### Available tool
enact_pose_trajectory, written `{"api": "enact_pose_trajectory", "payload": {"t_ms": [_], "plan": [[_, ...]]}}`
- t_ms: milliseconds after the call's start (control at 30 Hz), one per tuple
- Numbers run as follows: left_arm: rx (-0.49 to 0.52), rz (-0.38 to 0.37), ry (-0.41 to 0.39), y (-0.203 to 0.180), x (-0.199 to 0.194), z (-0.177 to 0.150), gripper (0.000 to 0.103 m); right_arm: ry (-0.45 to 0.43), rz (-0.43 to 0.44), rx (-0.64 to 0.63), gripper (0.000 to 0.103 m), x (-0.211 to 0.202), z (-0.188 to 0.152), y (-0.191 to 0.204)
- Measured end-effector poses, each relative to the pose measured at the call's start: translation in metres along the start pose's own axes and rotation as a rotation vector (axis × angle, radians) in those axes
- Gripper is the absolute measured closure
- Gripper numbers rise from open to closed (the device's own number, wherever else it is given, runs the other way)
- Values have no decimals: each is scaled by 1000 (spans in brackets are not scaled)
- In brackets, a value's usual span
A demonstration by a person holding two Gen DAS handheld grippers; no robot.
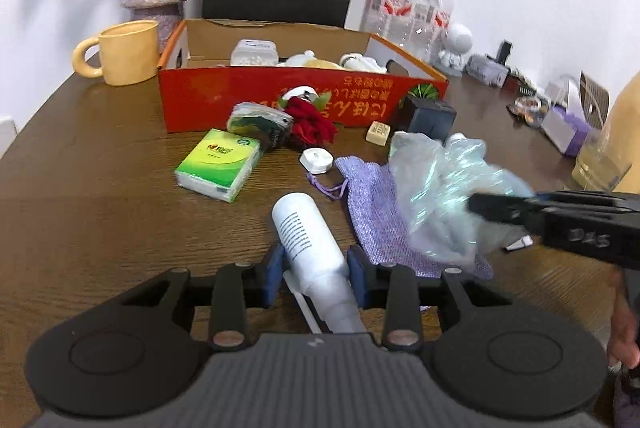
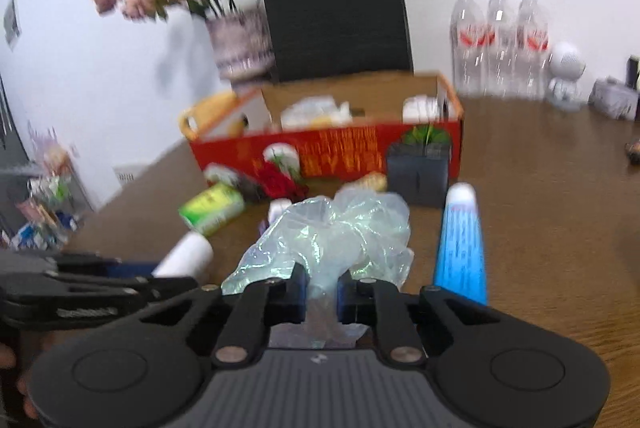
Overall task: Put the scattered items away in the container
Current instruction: 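Lift the white bottle toward the box with the left tool while the right tool lifts the bag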
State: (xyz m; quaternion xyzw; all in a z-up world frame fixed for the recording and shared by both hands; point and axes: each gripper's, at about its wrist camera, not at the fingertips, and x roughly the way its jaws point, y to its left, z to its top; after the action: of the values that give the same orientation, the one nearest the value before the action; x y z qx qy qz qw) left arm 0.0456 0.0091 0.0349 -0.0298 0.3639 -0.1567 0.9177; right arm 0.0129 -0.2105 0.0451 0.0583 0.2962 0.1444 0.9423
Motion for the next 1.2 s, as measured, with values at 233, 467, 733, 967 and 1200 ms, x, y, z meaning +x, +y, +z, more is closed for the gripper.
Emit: {"api": "enact_pose_trajectory", "payload": {"t_ms": [233, 467, 733, 967, 1200], "plan": [[-38, -48, -45, 9, -12, 9, 67, -125, -15, -48, 91, -38, 12, 22], [-27, -96, -70, 9, -19, 34, 67, -66, 5, -20, 91, -24, 24, 24], [-39, -68, -16, 9, -21, 17, 67, 130, 3, 50, 91, -8, 0, 7], [-9, -60, -33, 4, -35, 23, 68, 55, 7, 21, 91, -34, 20, 8], [-16, -77, -43, 3, -37, 26, 68, 50, -5, 8, 91, -40, 33, 3]]}}
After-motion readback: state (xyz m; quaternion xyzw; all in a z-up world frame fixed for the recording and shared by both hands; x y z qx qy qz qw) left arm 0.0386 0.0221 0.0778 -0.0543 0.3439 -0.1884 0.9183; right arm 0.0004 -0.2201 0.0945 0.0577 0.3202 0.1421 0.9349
